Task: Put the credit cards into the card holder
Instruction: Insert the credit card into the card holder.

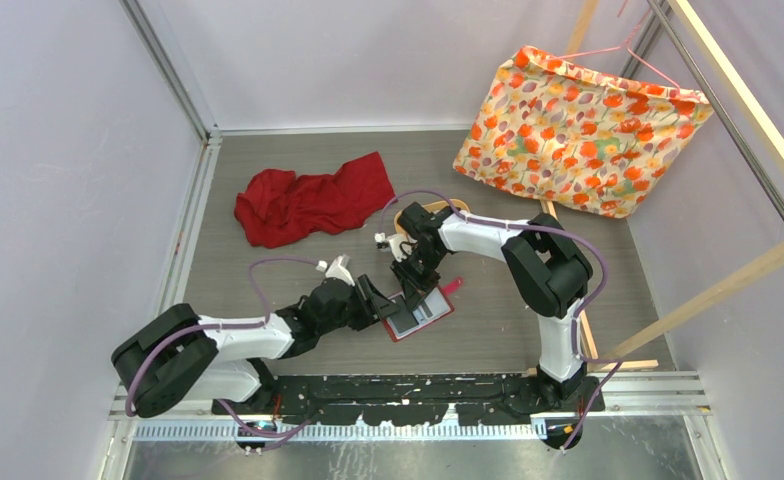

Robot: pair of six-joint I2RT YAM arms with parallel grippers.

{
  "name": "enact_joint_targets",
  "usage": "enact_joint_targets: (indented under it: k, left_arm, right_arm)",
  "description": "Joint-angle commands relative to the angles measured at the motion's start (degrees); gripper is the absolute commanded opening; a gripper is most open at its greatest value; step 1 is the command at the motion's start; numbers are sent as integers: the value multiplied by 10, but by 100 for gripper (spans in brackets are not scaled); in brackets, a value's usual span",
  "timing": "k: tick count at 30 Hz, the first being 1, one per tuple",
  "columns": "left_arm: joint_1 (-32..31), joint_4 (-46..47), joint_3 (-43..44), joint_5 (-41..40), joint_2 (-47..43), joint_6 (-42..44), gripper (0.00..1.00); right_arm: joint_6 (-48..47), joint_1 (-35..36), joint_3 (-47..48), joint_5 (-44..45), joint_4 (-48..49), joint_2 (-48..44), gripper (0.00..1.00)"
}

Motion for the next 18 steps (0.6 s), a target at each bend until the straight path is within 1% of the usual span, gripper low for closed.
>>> enact_joint_targets:
  k: [1, 7, 18]
  left_arm:
    - [-2, 8, 10, -6, -6, 5, 50]
    - [-2, -18, 6, -17, -30, 11, 51]
    - [-2, -17, 17, -8, -2, 11, 51]
  right_arm:
    - [-13, 2, 9, 24, 0, 11, 13]
    - [-14, 3, 9, 22, 0, 12, 13]
    - [-14, 3, 9, 23, 0, 12, 14]
